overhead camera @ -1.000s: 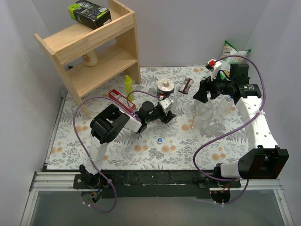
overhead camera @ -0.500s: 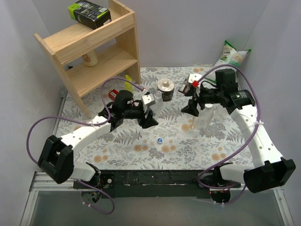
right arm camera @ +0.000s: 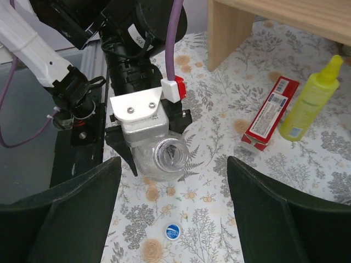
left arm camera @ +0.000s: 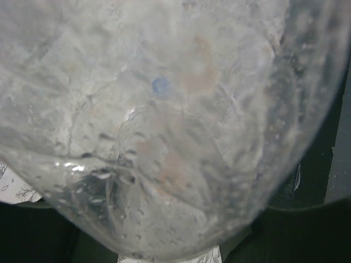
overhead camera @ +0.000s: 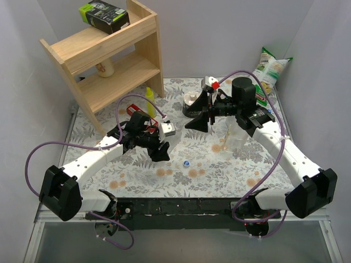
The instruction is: Screw on the bottle caps
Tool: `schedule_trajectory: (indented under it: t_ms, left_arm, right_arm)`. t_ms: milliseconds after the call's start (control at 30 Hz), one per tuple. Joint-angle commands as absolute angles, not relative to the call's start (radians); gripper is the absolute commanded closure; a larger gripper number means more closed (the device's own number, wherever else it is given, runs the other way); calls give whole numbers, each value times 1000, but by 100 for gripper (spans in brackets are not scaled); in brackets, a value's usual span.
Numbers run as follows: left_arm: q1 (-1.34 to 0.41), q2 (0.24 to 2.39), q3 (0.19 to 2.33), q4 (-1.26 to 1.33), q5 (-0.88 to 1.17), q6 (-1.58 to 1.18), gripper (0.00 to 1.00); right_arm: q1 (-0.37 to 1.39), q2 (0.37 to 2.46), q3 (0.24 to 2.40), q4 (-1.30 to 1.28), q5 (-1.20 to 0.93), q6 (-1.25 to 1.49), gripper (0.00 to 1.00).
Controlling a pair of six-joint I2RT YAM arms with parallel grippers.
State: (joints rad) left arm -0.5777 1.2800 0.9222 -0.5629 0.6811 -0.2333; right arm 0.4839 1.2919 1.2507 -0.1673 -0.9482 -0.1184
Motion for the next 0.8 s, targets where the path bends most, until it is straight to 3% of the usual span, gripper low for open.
schedule_trajectory:
  t_ms: [0,433,533,633,667,767]
  left_arm:
    - [-575,1262,979,-571,716,-178,100]
    - [-575,1269,994,-546,738,-123,100]
    - [-575,1269,992,-531,735,-124,100]
    - [-575,1269,991,-525,738,-123,100]
    - [-575,1266,989,-523,739,-126,100]
    - [-575,1258,982,-511,735,-136,100]
  right_arm:
    - [505,1296,1218,-57,-960,-14,16]
    - [540,1365,1233,38,-956,66,16]
    - [557,1377,1236,28,-954,52,21]
    - [563,1385,1232,34,-972,43,37]
    - [563,1390,1232,38,-980,41,51]
    - [563,1390,1235,16,-991,12,74]
